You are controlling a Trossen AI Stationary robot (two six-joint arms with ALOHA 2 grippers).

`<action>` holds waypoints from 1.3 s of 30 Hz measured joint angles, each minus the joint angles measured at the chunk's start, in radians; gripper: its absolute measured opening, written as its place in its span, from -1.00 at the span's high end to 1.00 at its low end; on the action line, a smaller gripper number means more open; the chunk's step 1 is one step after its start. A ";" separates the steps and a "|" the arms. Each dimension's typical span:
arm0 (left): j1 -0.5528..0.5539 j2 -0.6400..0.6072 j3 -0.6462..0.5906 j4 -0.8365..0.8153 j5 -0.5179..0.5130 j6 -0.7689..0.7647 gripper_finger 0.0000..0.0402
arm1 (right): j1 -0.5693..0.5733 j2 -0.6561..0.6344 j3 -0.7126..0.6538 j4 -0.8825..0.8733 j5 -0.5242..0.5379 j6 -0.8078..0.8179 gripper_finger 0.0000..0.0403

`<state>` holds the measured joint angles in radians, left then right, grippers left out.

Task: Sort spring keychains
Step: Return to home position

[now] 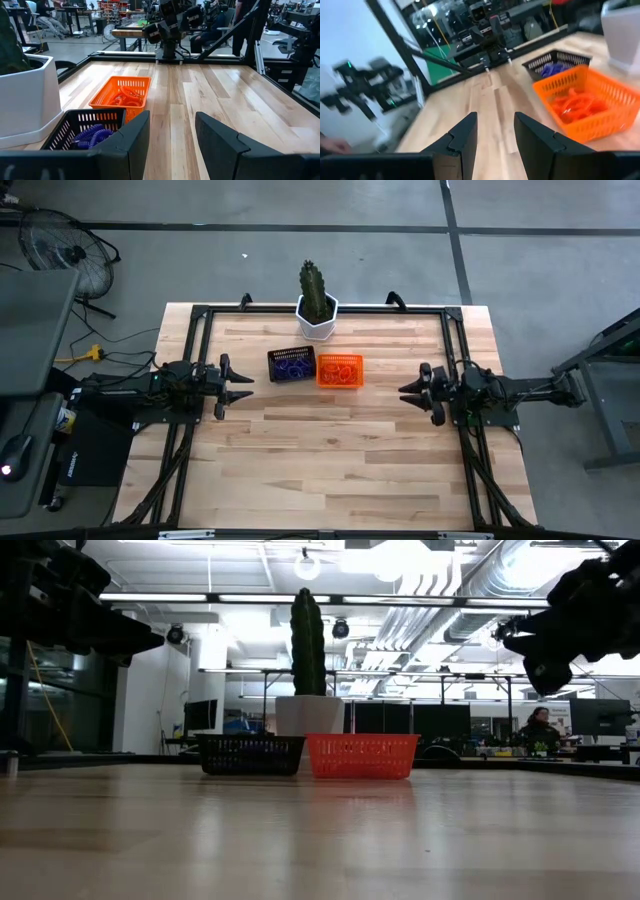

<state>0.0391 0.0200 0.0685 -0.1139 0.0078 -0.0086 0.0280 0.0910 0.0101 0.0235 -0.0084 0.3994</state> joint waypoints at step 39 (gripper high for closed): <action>0.000 0.000 0.000 0.000 0.000 0.000 0.22 | 0.000 0.000 0.000 0.002 0.002 0.001 0.39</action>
<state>0.0388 0.0200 0.0684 -0.1139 0.0078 -0.0086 0.0280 0.0910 0.0101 0.0257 -0.0067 0.4007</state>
